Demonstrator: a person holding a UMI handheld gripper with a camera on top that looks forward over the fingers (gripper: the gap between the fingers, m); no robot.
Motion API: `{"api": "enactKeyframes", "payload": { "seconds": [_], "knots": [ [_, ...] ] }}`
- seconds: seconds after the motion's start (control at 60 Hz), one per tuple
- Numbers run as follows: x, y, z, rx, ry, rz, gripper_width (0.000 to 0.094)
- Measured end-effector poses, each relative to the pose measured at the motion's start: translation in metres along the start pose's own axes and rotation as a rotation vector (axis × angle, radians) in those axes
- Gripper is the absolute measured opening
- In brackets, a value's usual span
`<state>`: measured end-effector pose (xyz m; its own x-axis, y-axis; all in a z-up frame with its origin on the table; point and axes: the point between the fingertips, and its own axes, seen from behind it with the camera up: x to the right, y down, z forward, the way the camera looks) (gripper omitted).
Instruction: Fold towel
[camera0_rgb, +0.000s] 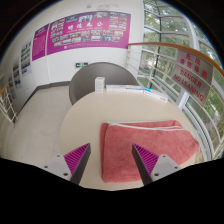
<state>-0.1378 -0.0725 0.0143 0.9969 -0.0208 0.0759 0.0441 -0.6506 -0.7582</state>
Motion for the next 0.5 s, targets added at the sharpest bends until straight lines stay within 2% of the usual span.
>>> {"api": "enactKeyframes", "payload": {
  "seconds": [0.067, 0.133, 0.25, 0.317, 0.367, 0.433, 0.5],
  "knots": [
    [0.004, 0.004, 0.021, -0.019, 0.021, -0.044, 0.0841],
    [-0.001, 0.007, 0.033, -0.026, 0.010, -0.071, 0.0751],
    [-0.005, 0.007, 0.036, -0.009, -0.007, -0.120, 0.0269],
    [-0.002, 0.007, 0.037, -0.018, -0.012, -0.154, 0.0113],
    [0.001, 0.007, 0.036, -0.024, -0.001, -0.174, 0.0062],
    [0.000, 0.006, 0.034, -0.037, -0.008, -0.156, 0.0044],
    [-0.014, 0.007, 0.030, -0.052, -0.070, -0.106, 0.0042]
  ]
}}
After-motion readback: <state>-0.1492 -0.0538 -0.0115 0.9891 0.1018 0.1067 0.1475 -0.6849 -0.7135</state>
